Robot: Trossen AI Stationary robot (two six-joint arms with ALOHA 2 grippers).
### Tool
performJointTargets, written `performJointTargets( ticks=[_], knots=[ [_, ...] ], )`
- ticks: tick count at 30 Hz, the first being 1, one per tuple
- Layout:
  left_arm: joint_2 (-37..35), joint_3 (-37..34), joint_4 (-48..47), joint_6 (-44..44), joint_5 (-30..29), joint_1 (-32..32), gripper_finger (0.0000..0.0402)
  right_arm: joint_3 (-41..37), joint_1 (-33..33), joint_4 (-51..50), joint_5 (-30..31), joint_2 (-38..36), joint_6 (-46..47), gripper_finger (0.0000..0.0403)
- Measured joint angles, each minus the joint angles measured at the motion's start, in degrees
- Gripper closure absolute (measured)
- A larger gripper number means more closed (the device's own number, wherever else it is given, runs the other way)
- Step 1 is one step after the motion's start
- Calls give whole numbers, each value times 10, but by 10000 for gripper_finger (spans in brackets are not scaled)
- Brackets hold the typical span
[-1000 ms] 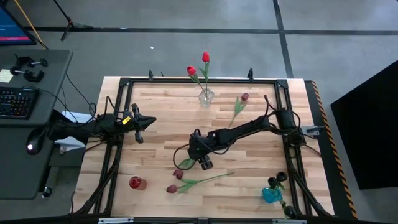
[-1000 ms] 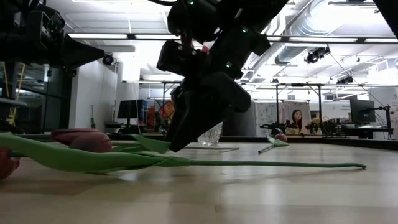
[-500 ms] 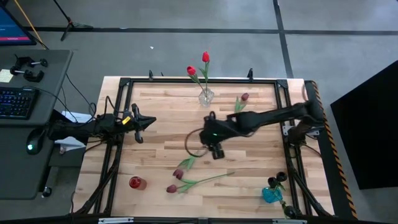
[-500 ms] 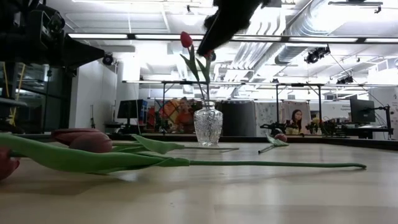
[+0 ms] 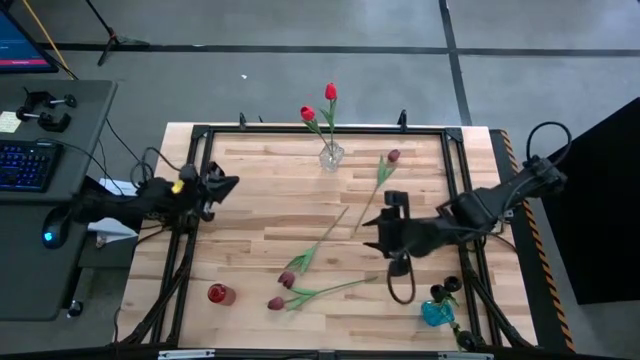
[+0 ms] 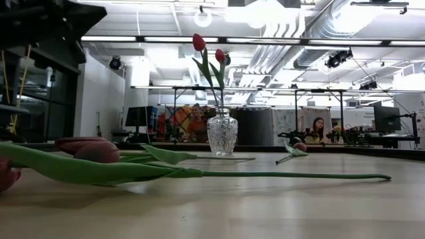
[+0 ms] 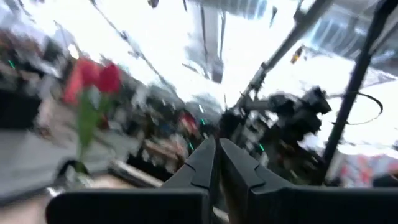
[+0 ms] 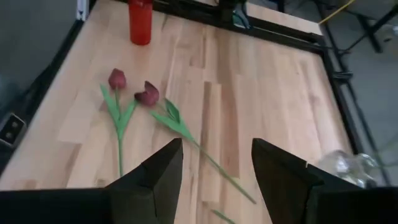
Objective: Sort flowers into vase by color
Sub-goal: Put the center maroon flower into the red vase
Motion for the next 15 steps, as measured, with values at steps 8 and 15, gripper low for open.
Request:
performJointTargets(
  ticks=[8,15],
  knots=[
    [270,140,-19,-14,29,-35,319,-1,35,-58,67,10,38,222],
    [570,387,-354,60,102,-84,239,-1,37,-95,65,12,86,222]
  ],
)
